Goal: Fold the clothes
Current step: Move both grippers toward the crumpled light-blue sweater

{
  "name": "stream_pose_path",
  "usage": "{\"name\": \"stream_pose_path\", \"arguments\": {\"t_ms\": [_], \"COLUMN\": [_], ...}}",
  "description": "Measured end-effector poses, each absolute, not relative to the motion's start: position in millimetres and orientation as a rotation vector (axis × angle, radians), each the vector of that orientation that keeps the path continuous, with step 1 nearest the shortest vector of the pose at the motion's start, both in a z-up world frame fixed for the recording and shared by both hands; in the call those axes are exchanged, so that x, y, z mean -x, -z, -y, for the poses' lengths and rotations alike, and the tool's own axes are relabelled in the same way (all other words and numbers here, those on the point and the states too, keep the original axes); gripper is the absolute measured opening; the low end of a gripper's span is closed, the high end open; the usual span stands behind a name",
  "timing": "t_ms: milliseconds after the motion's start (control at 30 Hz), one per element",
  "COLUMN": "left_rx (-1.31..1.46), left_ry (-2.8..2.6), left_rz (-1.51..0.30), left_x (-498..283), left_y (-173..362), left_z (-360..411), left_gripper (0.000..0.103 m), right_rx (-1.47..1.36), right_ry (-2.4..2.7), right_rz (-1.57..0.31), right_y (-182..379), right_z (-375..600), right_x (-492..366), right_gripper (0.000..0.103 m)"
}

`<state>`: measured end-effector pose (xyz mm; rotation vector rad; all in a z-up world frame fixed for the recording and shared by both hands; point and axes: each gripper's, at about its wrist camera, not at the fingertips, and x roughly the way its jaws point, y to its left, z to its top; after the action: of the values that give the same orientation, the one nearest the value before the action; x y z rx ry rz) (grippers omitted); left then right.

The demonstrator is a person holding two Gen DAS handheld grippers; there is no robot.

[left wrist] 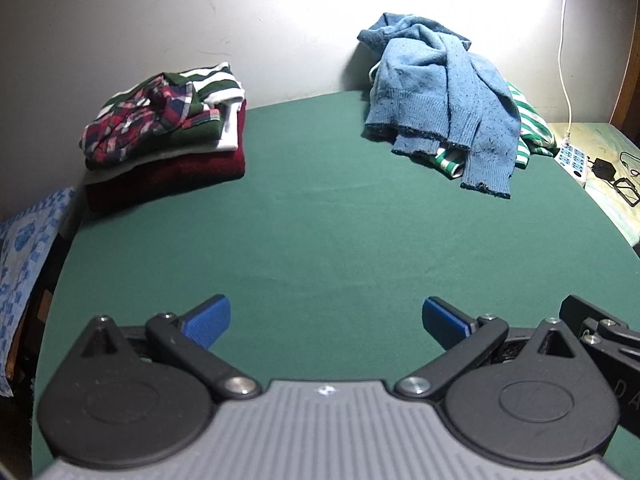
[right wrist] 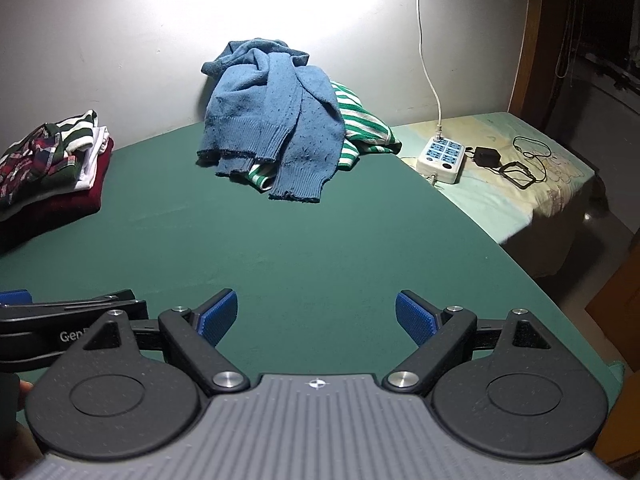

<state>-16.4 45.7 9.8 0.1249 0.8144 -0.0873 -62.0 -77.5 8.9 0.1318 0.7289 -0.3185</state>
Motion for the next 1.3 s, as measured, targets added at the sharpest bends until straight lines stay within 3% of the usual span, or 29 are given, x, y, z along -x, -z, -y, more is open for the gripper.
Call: {"name": "stream_pose_path", "arguments": {"t_ms": [433, 1300], "left_rx": [-0.1, -0.124], "left_ry": [0.091, 0.057], "left_rz": [-0.832, -0.84], "left_x": [9.3, -5.2], "left_y": [-6.7, -10.4], "left_z": [-46.8, -7.5], "left_gripper": [0.102, 0.102], "right_rx": [-0.264, -0.138], "right_ry": [0.223, 0.155], "right_rz": [-0.778, -0.765], "right_y": [1.6, -6.3], "right_z": [90.8, 116.0], "right_x": [53.5, 41.3], "right_gripper": [0.086, 0.085]}}
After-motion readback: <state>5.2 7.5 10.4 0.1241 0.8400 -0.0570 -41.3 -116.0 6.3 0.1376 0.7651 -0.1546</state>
